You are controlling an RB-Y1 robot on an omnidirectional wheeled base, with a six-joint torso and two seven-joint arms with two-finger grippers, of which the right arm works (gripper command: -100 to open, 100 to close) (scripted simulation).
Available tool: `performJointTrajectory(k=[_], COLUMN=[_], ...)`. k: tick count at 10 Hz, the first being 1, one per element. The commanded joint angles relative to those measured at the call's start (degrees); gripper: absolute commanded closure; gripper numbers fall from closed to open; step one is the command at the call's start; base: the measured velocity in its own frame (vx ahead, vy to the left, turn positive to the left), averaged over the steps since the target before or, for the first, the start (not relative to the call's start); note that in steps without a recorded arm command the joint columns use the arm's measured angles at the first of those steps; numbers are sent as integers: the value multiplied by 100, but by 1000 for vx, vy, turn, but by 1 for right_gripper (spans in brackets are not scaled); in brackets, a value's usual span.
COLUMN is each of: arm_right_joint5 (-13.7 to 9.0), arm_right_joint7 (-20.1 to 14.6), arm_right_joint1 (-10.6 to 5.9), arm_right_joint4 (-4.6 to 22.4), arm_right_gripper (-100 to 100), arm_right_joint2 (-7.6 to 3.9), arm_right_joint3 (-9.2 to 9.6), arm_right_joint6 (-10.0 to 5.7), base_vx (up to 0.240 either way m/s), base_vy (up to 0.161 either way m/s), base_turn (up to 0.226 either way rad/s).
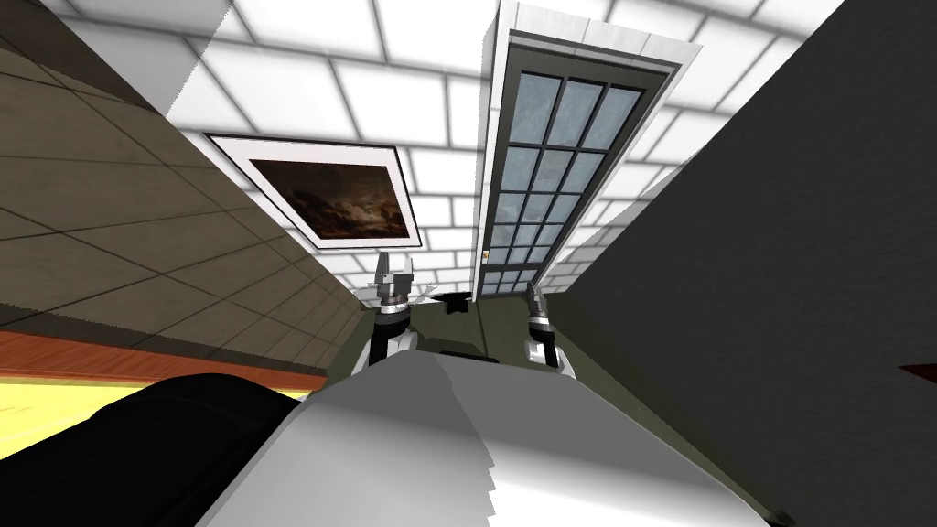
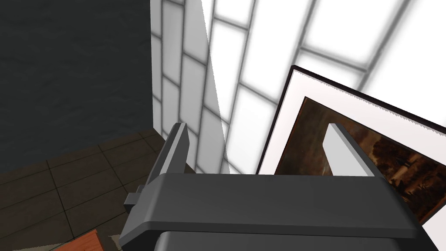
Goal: Pull the door open
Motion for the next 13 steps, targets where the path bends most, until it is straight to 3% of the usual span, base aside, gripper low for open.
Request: performJointTrajectory(k=[1,4,5,9,12,13], arm_right_joint5=[4,35,35,65,75,85], arm_right_joint7=[117,589,589,1062,1219,1373], arm_right_joint1=[-83,-360,-360,-636,-729,-819], arm_right_joint4=[234,875,922,1609,1838,2056], arm_right_gripper=[-100,-100,-100,-100,-100,-100], arm_right_joint2=[-12,-55,-55,-92,-104,-115], arm_right_joint3=[-28,-135,-135,-242,-278,-313], arm_right_joint6=[-28,-159,-159,-289,-332,-374], base_vx=[77,81,71,71,47,61], base_vy=[7,7,4,13,3,-11], base_turn=[37,105,31,74,43,72])
